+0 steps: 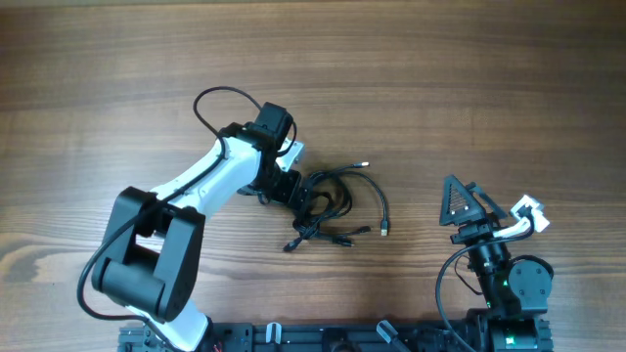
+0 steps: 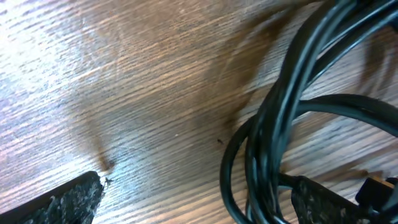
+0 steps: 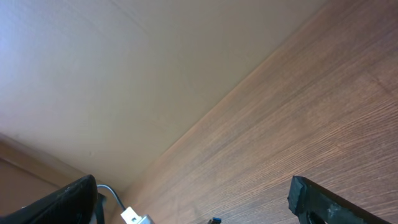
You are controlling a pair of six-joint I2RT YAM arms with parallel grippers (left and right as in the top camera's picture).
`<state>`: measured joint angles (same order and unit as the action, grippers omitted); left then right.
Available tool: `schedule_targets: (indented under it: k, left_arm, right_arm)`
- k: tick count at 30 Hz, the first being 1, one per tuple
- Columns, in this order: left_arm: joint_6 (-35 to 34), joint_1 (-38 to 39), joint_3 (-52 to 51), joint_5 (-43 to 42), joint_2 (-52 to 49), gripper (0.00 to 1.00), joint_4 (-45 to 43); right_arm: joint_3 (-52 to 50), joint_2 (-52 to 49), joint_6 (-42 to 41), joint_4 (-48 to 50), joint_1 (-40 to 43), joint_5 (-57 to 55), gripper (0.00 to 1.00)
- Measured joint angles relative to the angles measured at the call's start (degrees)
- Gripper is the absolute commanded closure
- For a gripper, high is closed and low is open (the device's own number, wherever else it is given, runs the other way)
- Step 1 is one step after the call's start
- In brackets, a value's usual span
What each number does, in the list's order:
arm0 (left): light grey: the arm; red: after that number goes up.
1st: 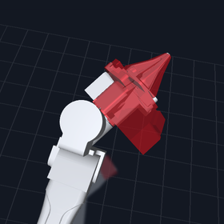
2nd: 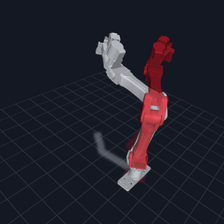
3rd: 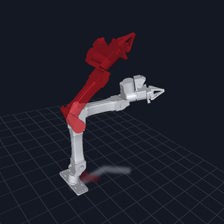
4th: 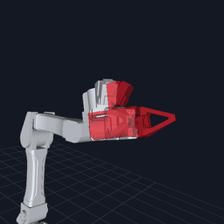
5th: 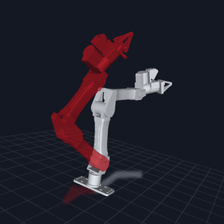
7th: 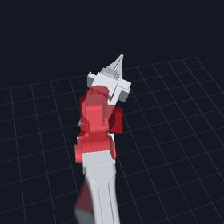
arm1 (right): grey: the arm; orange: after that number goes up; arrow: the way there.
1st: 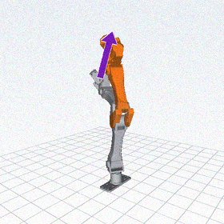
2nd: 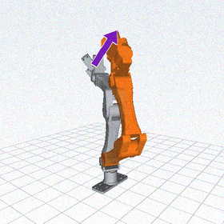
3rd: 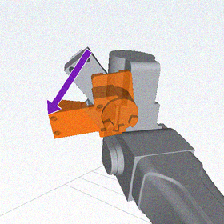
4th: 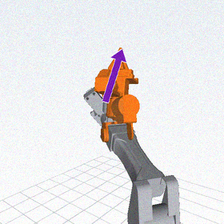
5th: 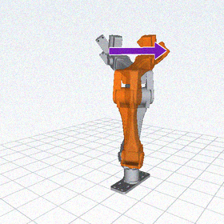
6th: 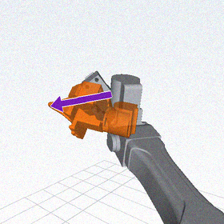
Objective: Untangle cables
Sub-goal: 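Move the left gripper over the black cable bundle and lower, then close the left gripper on the cable loops and lift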
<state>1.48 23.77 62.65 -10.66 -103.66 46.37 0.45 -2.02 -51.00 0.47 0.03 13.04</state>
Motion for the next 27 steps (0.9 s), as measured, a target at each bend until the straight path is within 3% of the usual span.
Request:
schedule_targets:
  k: [10,27]
  left_arm:
    - [-0.07,4.50,0.00,0.15,-0.02,0.00,-4.48]
    - [-0.44,4.59,1.51,1.33,-2.86,0.00,-4.63]
  right_arm:
    - [0.00,0.00,-0.17,0.00,0.00,0.02,0.00]
    - [0.00,0.00,-0.15,-0.02,0.00,0.00,0.00]
